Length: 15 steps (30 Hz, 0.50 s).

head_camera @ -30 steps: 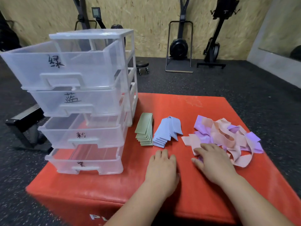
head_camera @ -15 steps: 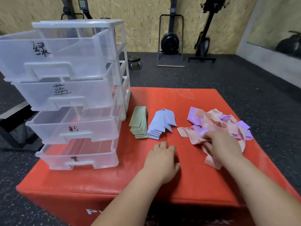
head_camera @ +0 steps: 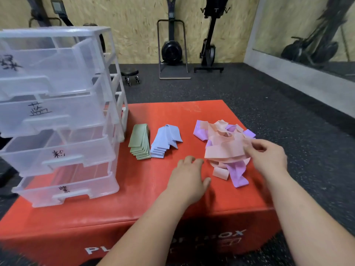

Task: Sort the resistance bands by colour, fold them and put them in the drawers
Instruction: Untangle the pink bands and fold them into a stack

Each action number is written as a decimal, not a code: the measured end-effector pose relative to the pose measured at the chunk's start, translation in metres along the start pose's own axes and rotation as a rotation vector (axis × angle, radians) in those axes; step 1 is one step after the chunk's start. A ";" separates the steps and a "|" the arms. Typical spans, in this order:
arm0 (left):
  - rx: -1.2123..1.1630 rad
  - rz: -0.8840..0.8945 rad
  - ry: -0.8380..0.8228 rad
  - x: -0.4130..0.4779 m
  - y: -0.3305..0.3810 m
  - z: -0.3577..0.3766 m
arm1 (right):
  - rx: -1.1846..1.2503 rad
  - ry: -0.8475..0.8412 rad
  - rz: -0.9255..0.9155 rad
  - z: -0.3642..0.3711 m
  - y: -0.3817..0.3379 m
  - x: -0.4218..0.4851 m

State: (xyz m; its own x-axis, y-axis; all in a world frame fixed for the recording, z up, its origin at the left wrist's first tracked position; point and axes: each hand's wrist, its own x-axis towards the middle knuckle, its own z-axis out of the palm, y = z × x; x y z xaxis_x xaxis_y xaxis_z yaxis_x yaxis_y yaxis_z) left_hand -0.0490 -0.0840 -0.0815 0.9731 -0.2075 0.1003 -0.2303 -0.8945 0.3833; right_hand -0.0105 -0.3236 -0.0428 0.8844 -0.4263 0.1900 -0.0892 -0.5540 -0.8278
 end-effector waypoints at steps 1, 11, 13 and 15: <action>-0.007 0.005 0.013 -0.002 0.000 0.000 | -0.029 -0.048 -0.021 0.000 0.002 -0.003; -0.390 0.021 0.266 -0.013 -0.007 -0.034 | 0.300 -0.444 -0.337 0.002 -0.049 -0.016; -0.506 0.008 0.296 -0.021 0.000 -0.039 | 0.331 -0.567 -0.354 0.004 -0.052 -0.029; -0.571 0.004 0.333 -0.029 0.006 -0.041 | 0.408 -0.688 -0.375 0.005 -0.056 -0.041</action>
State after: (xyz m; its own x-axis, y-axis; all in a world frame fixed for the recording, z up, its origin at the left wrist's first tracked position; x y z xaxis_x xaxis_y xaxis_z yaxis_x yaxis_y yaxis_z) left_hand -0.0794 -0.0675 -0.0443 0.9382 0.0049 0.3460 -0.2923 -0.5240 0.8000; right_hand -0.0397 -0.2714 -0.0067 0.9143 0.3295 0.2356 0.3161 -0.2166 -0.9237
